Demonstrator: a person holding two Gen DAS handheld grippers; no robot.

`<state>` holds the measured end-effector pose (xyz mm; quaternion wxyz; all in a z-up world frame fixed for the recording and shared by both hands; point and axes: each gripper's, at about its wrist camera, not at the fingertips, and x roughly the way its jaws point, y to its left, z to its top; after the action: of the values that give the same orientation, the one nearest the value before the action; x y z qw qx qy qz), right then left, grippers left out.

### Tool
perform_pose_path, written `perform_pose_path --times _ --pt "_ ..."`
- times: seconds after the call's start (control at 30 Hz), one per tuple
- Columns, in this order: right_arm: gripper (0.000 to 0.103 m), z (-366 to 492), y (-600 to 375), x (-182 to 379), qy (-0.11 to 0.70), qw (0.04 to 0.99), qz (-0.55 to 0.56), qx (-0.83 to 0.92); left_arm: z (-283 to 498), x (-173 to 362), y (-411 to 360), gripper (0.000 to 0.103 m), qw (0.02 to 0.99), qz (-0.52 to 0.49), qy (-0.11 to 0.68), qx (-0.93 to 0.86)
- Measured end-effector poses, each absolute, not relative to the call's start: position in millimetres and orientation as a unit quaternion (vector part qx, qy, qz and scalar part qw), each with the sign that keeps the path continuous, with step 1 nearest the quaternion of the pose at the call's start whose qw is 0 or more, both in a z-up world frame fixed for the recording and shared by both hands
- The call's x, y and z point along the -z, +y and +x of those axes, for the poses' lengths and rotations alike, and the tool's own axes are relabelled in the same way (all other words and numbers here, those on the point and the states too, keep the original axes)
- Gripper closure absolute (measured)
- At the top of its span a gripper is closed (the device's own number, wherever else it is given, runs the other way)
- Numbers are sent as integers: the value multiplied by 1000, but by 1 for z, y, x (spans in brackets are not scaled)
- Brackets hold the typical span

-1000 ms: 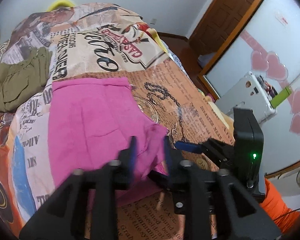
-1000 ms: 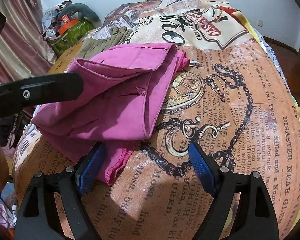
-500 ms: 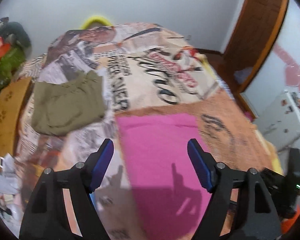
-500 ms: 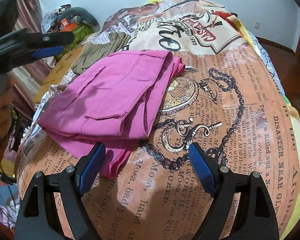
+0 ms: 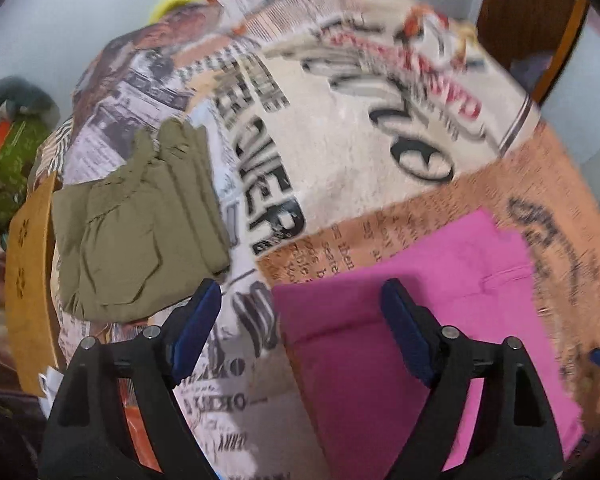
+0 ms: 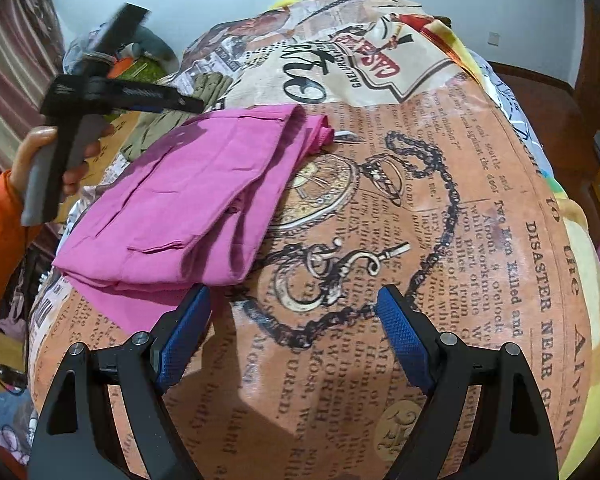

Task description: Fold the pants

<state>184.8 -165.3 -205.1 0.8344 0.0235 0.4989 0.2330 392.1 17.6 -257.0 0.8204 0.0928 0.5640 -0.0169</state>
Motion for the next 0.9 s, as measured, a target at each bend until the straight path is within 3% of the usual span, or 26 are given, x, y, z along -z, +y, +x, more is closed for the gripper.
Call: perform_pose_path --times 0.2,0.9 --pt "20 190 -168 210 505 834 23 -222 395 282 4 1 815 165 556 -3" --pt "20 153 -159 161 455 859 0 -234 289 250 74 1 824 123 551 -50"
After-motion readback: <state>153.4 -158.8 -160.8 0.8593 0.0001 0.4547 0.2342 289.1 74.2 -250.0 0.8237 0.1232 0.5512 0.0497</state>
